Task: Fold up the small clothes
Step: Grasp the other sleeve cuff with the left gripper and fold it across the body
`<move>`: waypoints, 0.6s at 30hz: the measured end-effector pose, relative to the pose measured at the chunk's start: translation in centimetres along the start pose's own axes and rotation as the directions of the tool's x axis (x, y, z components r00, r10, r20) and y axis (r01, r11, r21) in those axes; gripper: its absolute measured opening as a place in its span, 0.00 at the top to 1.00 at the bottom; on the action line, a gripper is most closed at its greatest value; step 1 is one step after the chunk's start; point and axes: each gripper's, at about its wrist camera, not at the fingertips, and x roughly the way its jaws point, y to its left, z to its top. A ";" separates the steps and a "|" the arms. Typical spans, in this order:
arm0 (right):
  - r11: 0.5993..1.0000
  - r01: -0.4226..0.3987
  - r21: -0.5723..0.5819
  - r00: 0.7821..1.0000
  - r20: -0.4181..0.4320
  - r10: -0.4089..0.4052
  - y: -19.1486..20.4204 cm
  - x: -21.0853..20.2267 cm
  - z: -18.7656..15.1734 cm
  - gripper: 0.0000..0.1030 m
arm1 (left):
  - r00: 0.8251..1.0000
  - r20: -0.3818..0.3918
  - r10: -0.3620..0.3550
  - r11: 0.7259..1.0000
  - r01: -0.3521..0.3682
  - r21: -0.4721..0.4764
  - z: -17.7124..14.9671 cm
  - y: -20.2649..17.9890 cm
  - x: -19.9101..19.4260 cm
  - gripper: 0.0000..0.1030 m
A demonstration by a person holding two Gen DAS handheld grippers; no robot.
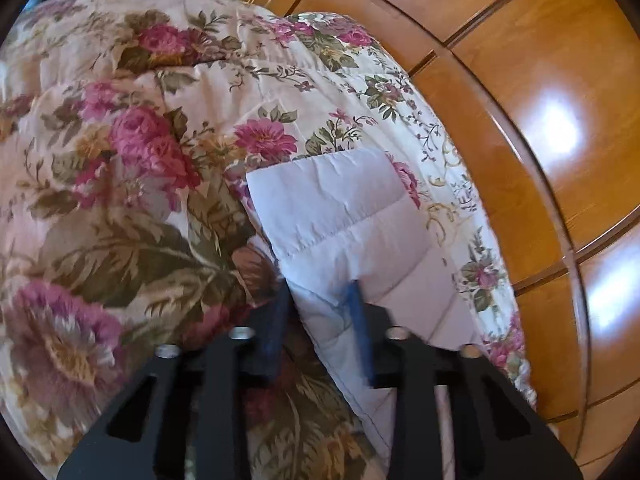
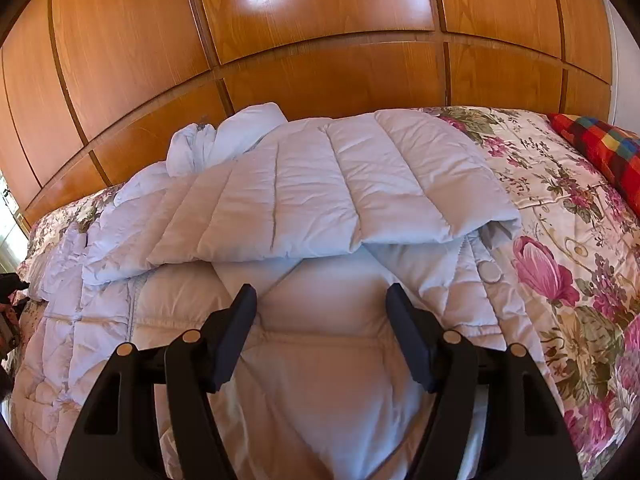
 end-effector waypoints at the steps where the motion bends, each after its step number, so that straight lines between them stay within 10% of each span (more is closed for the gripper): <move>1: 1.000 -0.001 -0.001 1.000 0.000 0.001 0.0 0.0 0.0 0.35 | 1.000 0.004 -0.005 1.000 0.005 0.003 0.1 -0.1 -0.1 0.93; 11: 1.000 -0.017 0.017 1.000 0.014 0.017 -0.4 -0.2 0.1 0.35 | 0.970 0.180 -0.165 0.983 0.147 0.109 -1.0 -7.0 -9.2 0.96; 18: 0.998 -0.040 0.053 0.999 0.030 0.038 -0.9 -0.5 0.1 0.34 | 0.916 0.128 -0.379 0.884 0.318 0.343 -7.4 -15.8 -15.0 0.96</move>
